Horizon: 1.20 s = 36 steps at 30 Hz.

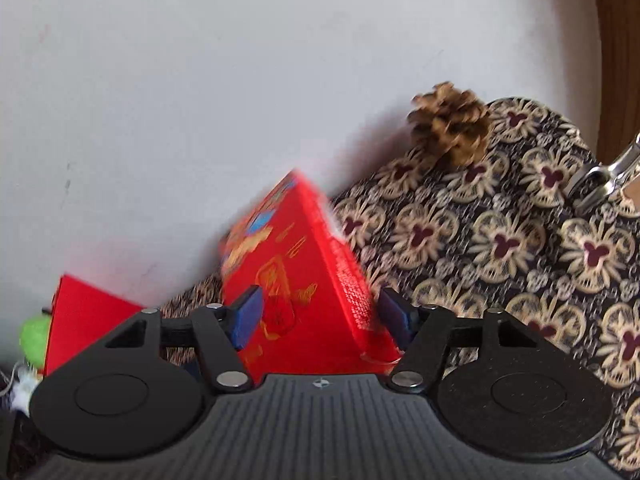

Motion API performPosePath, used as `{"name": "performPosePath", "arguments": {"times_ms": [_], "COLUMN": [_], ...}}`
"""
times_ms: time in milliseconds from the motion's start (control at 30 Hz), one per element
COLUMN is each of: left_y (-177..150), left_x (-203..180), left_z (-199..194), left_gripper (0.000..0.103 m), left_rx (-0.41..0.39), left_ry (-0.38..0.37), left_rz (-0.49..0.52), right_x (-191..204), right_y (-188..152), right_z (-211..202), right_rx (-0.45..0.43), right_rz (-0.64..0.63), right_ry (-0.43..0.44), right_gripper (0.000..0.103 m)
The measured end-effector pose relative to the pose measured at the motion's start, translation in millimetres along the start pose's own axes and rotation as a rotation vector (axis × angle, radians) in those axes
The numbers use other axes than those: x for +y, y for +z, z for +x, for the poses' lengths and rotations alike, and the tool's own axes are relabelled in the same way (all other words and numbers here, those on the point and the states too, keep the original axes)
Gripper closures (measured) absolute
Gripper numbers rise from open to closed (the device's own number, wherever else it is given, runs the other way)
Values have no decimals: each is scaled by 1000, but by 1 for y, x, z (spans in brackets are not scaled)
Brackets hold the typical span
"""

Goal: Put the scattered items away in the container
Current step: 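Carry the red gift box over the red box and lower it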

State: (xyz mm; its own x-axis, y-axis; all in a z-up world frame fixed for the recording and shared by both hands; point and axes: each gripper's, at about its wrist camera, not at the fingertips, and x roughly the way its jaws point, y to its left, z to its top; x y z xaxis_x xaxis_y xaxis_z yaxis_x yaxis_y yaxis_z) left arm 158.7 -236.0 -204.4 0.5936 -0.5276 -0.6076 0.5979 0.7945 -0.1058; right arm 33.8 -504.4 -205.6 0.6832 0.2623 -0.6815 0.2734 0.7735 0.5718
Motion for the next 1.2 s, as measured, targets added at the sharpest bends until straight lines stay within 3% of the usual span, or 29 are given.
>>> {"name": "performPosePath", "arguments": {"times_ms": [200, 267, 333, 400, 433, 467, 633, 767, 1000, 1200], "left_y": [-4, 3, 6, 6, 5, 5, 3, 11, 17, 19], "left_x": [4, -1, -11, -21, -24, -27, -30, -27, -26, -20], "left_z": [-12, -7, -3, 7, 10, 14, 13, -4, -45, -100], "left_gripper": [17, 7, 6, 10, 19, 22, 23, 23, 23, 21], "left_rx": [-31, -39, -51, -45, -37, -28, -36, -74, -132, -217], "left_ry": [-24, -23, -1, 4, -5, -13, -15, -26, -11, 38], "left_rz": [63, 91, 135, 171, 180, 189, 167, 132, 107, 109], "right_x": [14, 14, 13, 10, 9, 8, 11, 13, 37, 80], "right_y": [-13, -13, -12, -10, -10, -10, -12, -15, -27, -42], "right_z": [-13, -12, -11, -7, -5, -3, -7, -23, -46, -72], "right_rx": [-15, -22, -26, -26, -28, -29, -48, -69, -111, -157], "right_rz": [-45, -55, -47, -23, -17, -12, -10, 16, 10, -17], "right_ry": [-40, -43, -40, -32, -27, -23, -31, 1, 31, 134], "right_gripper": [36, 35, 33, 30, 28, 27, 35, 42, 42, 40]}}
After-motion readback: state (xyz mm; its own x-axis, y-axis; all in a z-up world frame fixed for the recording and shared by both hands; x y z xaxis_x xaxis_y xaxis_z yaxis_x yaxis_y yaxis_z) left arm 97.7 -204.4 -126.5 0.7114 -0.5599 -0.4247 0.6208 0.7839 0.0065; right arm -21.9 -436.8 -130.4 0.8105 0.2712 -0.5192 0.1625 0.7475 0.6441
